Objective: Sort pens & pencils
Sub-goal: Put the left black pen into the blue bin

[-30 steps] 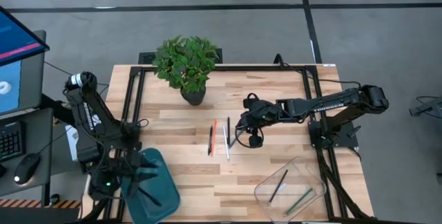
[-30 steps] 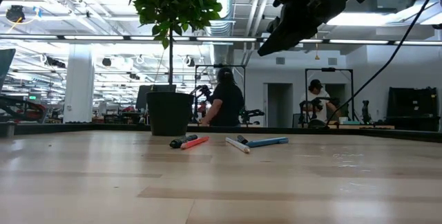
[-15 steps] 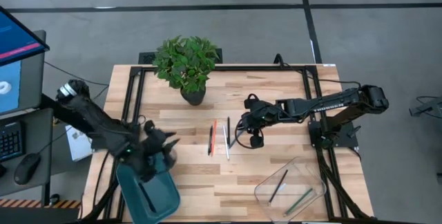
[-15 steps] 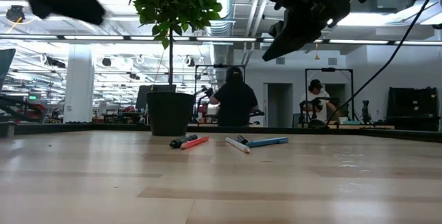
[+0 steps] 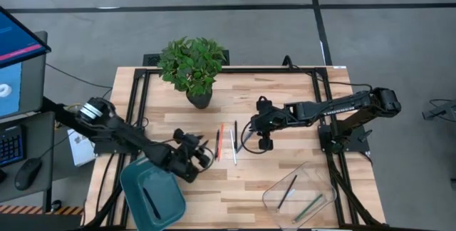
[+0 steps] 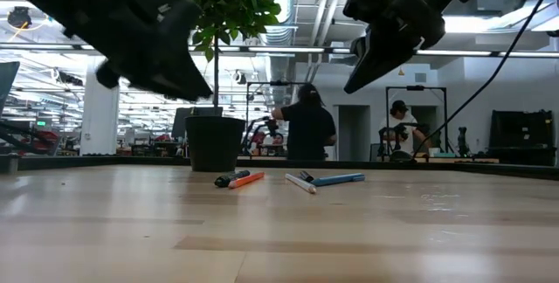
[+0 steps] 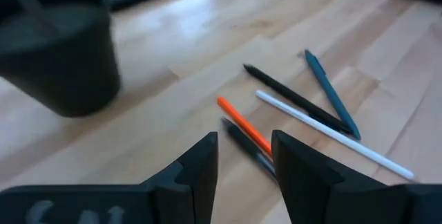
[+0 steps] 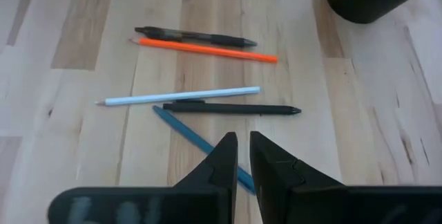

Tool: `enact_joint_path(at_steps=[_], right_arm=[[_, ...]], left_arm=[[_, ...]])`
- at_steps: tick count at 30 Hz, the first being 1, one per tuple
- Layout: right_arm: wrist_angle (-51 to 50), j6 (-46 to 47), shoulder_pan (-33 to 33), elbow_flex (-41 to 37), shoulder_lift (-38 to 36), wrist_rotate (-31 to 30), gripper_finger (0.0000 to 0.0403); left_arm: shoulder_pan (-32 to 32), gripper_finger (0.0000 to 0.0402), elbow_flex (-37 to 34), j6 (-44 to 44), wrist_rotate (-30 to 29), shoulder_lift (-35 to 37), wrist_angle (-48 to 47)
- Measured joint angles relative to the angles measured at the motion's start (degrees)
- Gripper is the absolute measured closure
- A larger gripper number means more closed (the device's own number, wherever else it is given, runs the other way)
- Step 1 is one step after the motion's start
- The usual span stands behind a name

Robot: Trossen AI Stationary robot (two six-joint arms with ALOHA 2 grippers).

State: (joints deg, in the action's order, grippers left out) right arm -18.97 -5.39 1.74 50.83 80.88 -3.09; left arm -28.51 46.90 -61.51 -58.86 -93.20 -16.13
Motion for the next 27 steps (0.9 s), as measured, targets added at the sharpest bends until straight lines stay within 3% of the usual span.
enact_joint_path(at_steps=[12,20,27], right_arm=[[1.5,2.1,0.0,0.0,0.0,0.0,0.0340],[1.4,5.4,0.1,0.0,0.0,0.0,0.0340],[1.4,5.5,0.1,0.7,0.0,0.0,0.0340]], left_arm=[[5.6,0.0274,6.8,-1.1,4.4,-8.1,2.1],[6.7,0.0274,10.8,-3.3,2.3,-15.7,1.6],[8.0,0.0274,11.8,-5.0,5.7,-19.3,1.3]])
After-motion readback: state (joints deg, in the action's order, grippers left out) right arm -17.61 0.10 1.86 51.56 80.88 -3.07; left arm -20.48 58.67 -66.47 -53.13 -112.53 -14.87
